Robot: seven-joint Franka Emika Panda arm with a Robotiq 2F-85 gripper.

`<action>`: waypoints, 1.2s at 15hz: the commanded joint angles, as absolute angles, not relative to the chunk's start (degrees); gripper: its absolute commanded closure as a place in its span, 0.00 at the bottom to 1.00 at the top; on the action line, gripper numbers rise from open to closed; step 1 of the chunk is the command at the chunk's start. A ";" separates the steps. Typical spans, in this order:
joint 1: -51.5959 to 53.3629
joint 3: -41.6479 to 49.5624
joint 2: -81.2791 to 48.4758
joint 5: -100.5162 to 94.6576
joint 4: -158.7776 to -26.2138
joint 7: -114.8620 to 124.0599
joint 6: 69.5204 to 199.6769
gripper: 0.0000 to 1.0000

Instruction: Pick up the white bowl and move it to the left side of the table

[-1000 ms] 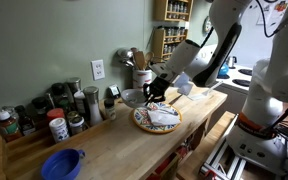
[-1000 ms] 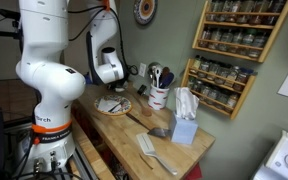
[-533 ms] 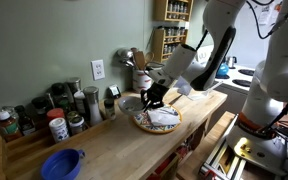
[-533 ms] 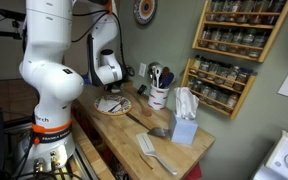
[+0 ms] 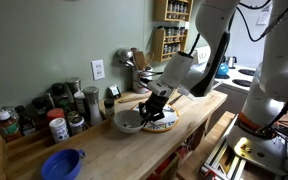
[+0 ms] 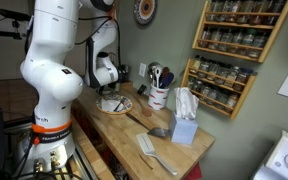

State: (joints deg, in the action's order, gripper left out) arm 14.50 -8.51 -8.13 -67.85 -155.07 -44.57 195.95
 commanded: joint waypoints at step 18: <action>12.73 -25.01 -21.18 -71.55 -139.88 -46.09 186.11 0.98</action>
State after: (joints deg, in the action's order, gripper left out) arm 15.37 -20.59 -19.25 -73.20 -141.52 -45.81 189.69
